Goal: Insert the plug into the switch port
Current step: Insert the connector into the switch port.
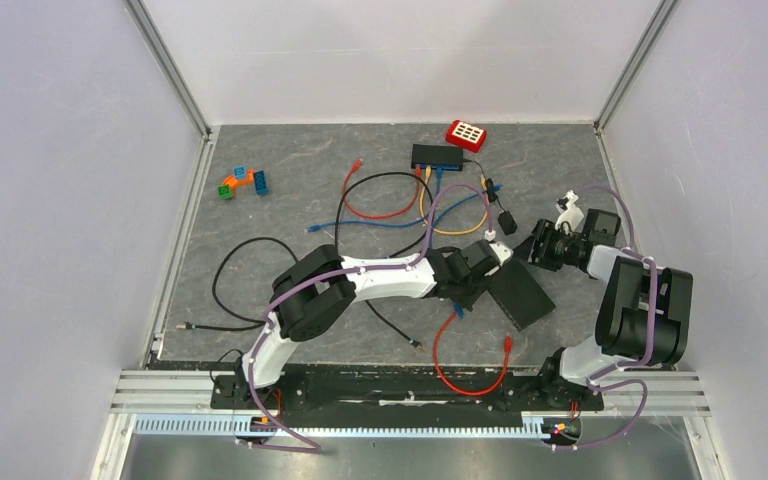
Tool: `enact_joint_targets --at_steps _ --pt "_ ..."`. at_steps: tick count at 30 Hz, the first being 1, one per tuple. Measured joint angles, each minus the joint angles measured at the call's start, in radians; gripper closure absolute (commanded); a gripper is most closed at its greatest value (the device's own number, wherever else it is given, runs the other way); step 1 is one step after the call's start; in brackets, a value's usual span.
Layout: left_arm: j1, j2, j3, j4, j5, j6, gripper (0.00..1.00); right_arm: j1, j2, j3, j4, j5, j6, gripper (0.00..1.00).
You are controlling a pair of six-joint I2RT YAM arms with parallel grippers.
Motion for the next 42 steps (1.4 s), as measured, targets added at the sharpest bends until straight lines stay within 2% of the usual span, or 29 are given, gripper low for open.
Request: enact_joint_targets --at_steps 10,17,42 --pt "0.033 0.003 0.008 -0.019 0.082 -0.002 0.98 0.000 0.011 0.000 0.025 -0.042 -0.002 0.50" --pt "0.050 0.020 0.041 -0.060 0.127 -0.002 0.98 0.000 0.035 0.000 0.026 -0.061 -0.003 0.48" --pt "0.082 0.051 0.112 -0.169 0.193 0.023 0.98 0.060 0.077 0.010 0.035 -0.090 -0.046 0.49"
